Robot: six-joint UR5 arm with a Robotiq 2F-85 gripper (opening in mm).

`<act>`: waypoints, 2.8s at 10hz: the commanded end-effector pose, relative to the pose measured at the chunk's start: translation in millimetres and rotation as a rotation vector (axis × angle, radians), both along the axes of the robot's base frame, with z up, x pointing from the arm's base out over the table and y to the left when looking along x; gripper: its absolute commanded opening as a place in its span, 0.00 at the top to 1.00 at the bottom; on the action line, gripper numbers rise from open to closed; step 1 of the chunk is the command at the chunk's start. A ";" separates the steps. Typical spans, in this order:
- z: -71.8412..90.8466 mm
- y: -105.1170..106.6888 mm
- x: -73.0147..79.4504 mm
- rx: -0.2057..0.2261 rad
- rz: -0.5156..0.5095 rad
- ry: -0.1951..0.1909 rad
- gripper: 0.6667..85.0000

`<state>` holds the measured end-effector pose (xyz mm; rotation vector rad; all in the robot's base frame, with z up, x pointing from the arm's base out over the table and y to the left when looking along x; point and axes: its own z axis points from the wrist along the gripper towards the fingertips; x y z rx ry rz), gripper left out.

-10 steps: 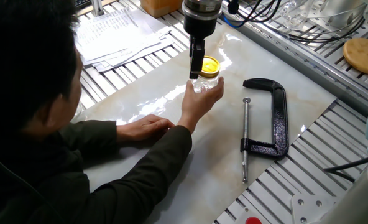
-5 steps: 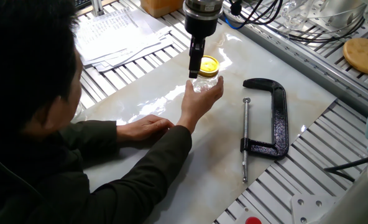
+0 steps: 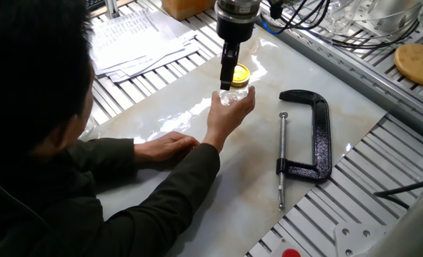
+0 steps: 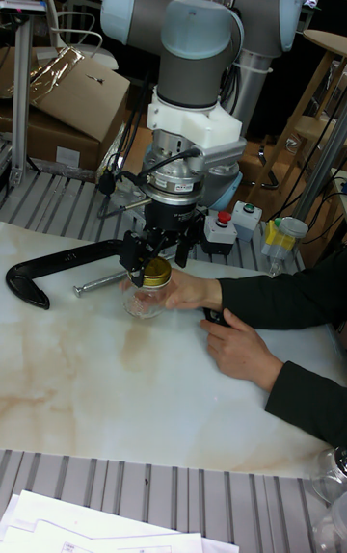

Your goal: Unscrew the lid from the jar

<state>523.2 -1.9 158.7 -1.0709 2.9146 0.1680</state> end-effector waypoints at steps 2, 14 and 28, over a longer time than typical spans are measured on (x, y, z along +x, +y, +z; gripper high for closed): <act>-1.7 -8.6 -11.2 0.012 -0.007 -0.005 0.00; -0.2 -18.8 -17.2 -0.031 -0.053 0.016 0.75; 13.0 3.1 -3.1 -0.059 0.577 -0.050 1.00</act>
